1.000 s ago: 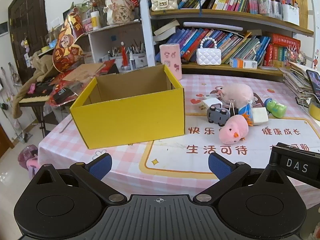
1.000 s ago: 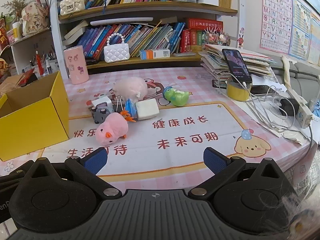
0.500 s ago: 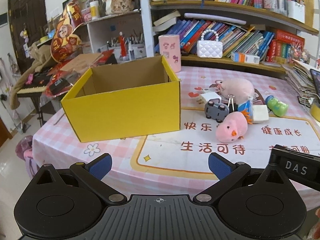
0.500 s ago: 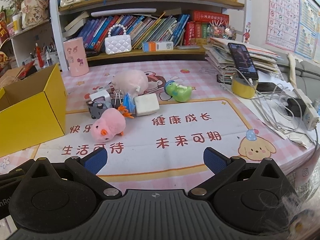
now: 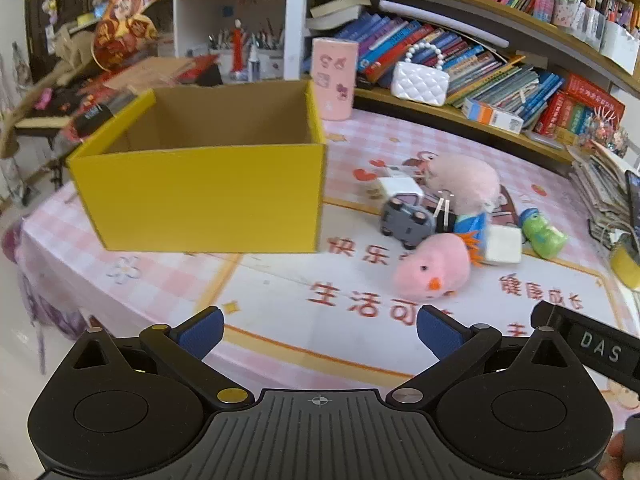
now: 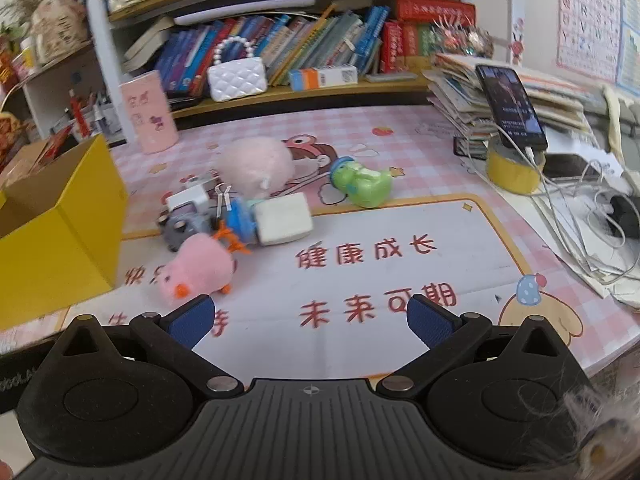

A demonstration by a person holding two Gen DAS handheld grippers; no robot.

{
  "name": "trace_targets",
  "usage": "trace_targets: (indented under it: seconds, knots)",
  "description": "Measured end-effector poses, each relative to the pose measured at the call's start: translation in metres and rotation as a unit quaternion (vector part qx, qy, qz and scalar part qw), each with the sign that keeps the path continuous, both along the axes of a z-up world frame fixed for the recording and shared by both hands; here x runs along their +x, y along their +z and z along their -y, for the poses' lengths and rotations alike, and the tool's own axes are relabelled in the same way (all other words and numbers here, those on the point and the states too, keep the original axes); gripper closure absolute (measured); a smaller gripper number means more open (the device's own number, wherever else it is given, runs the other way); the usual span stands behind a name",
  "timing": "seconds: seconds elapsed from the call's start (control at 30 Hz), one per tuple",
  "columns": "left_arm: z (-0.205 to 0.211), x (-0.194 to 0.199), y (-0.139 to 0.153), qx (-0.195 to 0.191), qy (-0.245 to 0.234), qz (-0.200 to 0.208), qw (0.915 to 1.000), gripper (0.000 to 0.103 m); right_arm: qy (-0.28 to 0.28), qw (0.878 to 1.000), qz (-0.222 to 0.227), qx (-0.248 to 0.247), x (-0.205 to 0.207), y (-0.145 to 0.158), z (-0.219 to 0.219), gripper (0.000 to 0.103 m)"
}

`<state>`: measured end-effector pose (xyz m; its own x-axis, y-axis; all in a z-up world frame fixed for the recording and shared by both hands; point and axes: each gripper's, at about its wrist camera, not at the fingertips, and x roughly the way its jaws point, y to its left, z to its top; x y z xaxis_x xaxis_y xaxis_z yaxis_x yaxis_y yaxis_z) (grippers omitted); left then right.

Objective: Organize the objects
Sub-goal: 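Grasp the pink plush chick with the left tool while the right tool grasps the green frog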

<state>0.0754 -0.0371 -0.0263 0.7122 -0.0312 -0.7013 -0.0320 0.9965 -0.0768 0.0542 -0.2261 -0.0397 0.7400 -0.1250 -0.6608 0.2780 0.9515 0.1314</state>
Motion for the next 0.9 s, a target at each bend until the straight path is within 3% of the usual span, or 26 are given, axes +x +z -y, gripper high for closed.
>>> trace_targets:
  seconds: [0.27,0.5,0.8,0.9]
  knots:
    - [0.030,0.019,-0.004,-0.019,0.008,-0.011,0.9997,0.000,0.022,0.999,-0.012,0.040,0.030,-0.006,0.041,0.000]
    - [0.062,0.038,-0.004,0.000,0.003,-0.007,1.0000,0.001,0.045,0.999,0.006,0.008,0.049,-0.001,0.064,0.002]
    - [0.096,0.083,-0.024,0.030,-0.030,-0.015,0.9990,0.003,0.045,0.999,0.000,0.015,0.078,-0.006,0.093,0.002]
    - [0.107,0.098,-0.036,0.051,-0.046,-0.028,0.9973,0.010,0.050,0.999,0.000,0.009,0.091,-0.010,0.101,0.002]
